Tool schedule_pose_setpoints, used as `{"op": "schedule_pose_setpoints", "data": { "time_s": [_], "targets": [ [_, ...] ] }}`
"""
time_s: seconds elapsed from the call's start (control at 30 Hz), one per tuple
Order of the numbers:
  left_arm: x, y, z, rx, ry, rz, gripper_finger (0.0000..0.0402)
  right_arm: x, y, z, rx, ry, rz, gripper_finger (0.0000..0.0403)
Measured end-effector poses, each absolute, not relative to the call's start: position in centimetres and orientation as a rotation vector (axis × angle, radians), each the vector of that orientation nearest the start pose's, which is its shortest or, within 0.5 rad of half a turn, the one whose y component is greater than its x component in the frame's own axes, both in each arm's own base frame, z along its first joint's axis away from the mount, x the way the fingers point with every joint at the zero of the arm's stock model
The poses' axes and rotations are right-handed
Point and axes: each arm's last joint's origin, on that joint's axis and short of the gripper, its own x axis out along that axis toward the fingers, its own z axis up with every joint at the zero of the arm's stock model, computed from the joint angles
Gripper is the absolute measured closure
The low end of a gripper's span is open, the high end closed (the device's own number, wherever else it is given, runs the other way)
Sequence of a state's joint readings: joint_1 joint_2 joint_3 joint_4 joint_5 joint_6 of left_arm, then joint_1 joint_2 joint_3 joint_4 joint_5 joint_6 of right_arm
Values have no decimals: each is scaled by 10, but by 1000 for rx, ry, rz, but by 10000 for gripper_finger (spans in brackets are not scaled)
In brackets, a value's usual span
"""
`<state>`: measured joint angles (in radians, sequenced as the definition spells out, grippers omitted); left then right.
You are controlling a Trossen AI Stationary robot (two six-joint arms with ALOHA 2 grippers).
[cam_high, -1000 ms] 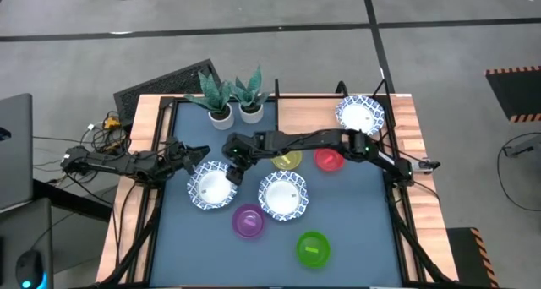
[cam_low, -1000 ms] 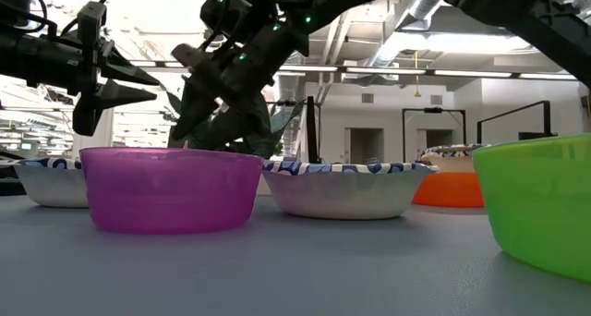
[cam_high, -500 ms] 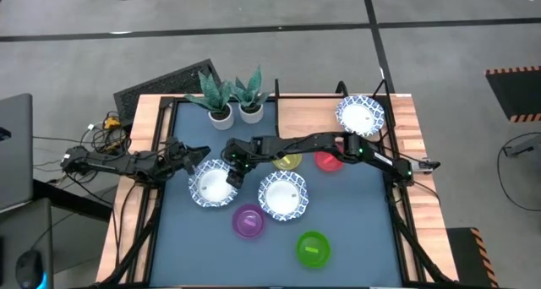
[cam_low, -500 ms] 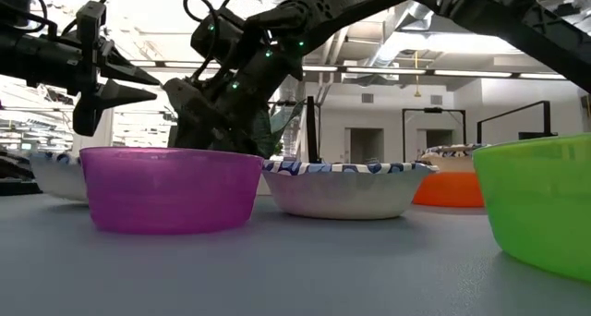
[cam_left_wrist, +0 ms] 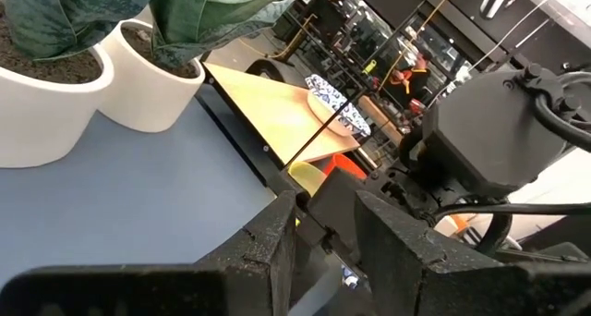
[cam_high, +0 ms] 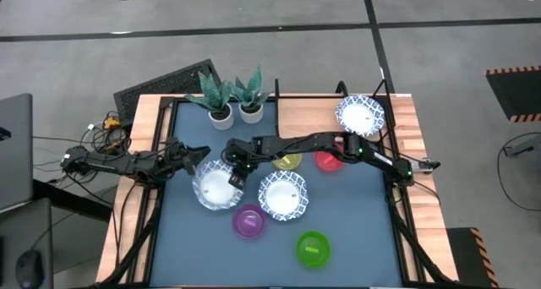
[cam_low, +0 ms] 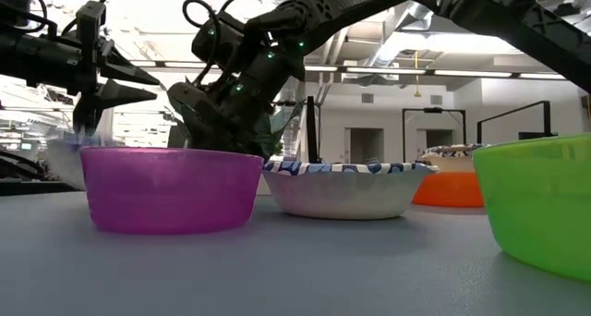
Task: Place and stack bowls onto a shelf
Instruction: Stack the white patterned bowl on the white patterned bowl on the shelf
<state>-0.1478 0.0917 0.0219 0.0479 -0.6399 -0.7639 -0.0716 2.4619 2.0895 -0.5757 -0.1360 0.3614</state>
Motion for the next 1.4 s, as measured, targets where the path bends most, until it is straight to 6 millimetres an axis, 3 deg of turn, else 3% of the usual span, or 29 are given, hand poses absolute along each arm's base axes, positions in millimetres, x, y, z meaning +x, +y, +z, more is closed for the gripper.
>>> {"op": "schedule_pose_setpoints", "data": {
  "time_s": [0.17,0.47,0.7,0.97,1.23,1.4],
  "targets": [
    [98,3,168,-740,-168,475,303,530,-37,158,432,944,-114,381],
    [98,3,168,-740,-168,475,303,525,-42,165,452,976,-111,381],
    [98,3,168,-738,-175,492,303,505,-57,203,461,1012,-142,381],
    [96,6,169,-730,-226,608,303,472,-70,263,465,1015,-168,381],
    [95,8,169,-726,-264,686,303,426,-85,310,414,1095,-175,381],
    [94,8,169,-725,-268,696,303,386,-99,352,387,1082,-186,381]
  ]
}}
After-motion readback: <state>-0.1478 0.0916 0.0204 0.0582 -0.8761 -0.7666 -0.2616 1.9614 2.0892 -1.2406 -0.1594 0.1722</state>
